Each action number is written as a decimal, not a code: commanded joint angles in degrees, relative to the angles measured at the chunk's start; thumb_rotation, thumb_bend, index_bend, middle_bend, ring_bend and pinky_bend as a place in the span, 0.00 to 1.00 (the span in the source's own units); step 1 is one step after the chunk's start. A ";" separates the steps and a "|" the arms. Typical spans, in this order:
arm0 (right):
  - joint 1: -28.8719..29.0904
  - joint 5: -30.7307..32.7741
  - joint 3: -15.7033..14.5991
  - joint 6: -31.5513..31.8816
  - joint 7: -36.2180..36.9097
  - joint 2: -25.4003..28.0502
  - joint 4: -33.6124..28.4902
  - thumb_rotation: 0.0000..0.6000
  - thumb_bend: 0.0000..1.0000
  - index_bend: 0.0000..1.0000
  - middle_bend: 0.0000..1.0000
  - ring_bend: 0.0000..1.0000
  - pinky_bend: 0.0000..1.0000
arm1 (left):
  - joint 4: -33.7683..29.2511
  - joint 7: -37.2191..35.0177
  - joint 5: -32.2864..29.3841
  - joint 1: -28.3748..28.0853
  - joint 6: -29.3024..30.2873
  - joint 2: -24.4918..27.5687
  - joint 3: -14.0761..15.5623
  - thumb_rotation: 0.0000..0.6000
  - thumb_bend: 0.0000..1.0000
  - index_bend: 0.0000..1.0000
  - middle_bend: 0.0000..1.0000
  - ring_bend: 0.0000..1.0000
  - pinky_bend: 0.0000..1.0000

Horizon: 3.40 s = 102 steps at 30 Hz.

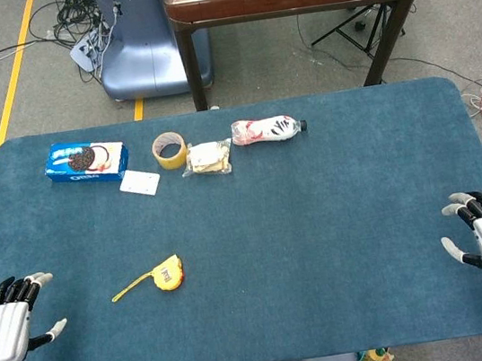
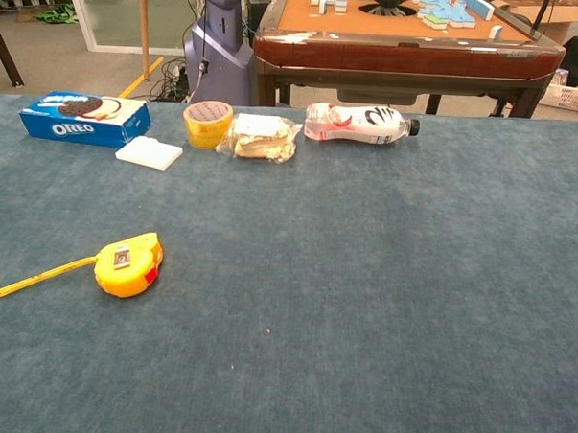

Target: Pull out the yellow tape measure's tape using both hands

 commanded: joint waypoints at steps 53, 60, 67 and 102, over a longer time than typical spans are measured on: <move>-1.04 1.51 3.09 4.14 -2.40 6.47 -6.13 1.00 0.34 0.38 0.28 0.21 0.22 | 12.82 4.04 -5.67 -26.13 -28.86 -22.85 -3.44 1.00 0.11 0.00 0.05 0.05 0.04; -1.39 1.19 3.01 4.69 -1.65 6.32 -5.62 1.00 0.34 0.38 0.28 0.21 0.22 | 15.02 5.24 -8.82 -26.54 -28.90 -23.36 -4.34 1.00 0.11 0.00 0.05 0.05 0.04; -1.65 1.26 2.91 4.80 -1.00 6.12 -5.12 1.00 0.34 0.38 0.28 0.21 0.22 | 17.16 5.62 -11.98 -27.21 -29.45 -23.22 -5.58 1.00 0.11 0.00 0.05 0.05 0.04; -2.87 1.92 2.34 4.64 1.80 5.58 -3.14 1.00 0.34 0.38 0.28 0.21 0.22 | 17.36 15.18 -18.49 -31.61 -34.13 -19.84 -3.78 1.00 0.11 0.23 0.17 0.08 0.04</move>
